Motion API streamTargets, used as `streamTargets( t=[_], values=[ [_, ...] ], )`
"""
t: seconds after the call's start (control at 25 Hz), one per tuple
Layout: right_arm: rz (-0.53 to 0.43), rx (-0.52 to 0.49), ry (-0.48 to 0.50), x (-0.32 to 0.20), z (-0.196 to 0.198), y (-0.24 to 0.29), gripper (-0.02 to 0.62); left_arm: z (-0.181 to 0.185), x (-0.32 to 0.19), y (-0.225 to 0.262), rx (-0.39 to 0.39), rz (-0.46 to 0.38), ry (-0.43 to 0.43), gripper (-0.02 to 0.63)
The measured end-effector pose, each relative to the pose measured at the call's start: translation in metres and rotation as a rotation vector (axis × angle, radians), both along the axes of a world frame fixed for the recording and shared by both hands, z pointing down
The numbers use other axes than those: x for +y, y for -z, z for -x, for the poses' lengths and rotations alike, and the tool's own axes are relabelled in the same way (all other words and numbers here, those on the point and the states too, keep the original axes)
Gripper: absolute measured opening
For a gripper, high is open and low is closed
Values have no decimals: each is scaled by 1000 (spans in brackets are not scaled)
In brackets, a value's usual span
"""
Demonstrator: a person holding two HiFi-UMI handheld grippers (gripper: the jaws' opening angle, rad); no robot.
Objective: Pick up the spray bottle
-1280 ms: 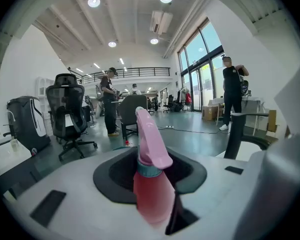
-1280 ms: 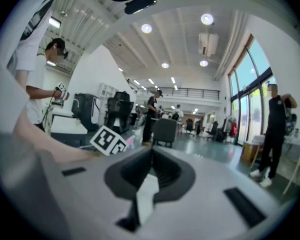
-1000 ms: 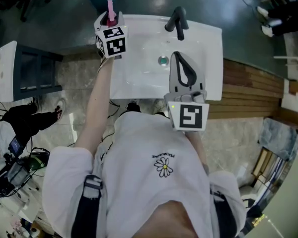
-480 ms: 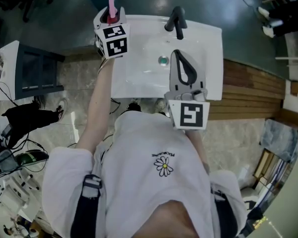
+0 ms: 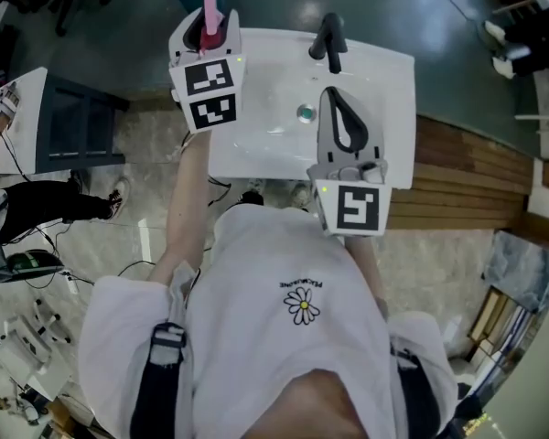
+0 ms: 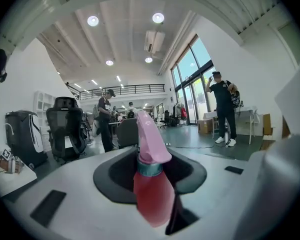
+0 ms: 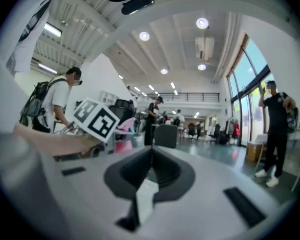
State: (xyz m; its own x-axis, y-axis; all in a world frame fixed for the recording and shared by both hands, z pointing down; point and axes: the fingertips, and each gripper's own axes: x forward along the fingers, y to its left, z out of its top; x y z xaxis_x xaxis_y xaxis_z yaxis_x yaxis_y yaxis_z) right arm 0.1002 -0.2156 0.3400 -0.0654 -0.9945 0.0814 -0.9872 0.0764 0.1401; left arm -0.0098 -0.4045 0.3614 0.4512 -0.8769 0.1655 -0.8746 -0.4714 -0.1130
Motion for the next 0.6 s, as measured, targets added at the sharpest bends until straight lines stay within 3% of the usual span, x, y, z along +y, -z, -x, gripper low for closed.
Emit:
streamTargets(
  t=[0.28, 0.48, 0.6],
  values=[
    [-49, -19, 38, 1, -1, 11, 29, 13, 38, 25, 72, 11, 42, 161],
    [-72, -32, 74, 1, 1, 17, 29, 21, 69, 35, 100, -29, 51, 161],
    [-79, -34, 98, 0, 4, 18, 29, 27, 86, 47, 161, -41, 58, 161]
  ],
)
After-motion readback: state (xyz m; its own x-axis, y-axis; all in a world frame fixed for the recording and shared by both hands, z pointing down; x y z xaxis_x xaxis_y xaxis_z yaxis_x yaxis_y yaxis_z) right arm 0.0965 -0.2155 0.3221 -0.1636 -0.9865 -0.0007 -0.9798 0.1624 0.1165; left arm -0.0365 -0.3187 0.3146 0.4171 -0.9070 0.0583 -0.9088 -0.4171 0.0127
